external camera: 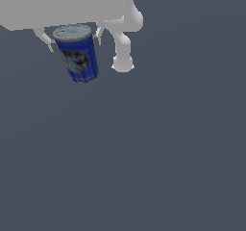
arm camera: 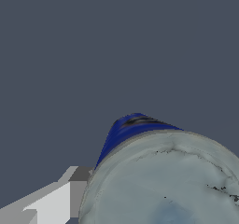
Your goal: Pick up the object and move it to a goal position.
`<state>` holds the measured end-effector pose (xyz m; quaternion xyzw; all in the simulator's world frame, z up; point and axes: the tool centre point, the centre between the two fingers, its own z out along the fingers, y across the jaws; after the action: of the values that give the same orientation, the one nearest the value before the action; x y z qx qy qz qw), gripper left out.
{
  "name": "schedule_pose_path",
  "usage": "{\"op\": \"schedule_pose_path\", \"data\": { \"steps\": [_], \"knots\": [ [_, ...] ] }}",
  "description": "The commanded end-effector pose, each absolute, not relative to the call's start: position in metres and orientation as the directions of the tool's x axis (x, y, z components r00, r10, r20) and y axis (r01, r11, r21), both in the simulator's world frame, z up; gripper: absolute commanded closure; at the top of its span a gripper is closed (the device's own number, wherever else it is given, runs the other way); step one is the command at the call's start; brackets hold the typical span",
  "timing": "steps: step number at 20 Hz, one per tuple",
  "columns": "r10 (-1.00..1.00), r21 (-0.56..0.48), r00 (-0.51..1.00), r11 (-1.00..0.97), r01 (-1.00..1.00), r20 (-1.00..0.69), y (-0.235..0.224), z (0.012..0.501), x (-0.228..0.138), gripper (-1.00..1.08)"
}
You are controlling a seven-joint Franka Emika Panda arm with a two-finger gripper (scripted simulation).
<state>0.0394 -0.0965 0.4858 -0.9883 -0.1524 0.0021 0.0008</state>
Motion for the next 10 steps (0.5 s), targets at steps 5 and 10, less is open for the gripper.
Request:
{"op": "schedule_pose_path", "data": {
  "steps": [5,10],
  "knots": [
    [0.301,0.0,0.954,-0.954,0.301,0.0,-0.101,0.503,0.045,1.08],
    [0.301,0.0,0.954,-0.954,0.301,0.0,-0.103,0.508,0.048,1.08]
  ]
}}
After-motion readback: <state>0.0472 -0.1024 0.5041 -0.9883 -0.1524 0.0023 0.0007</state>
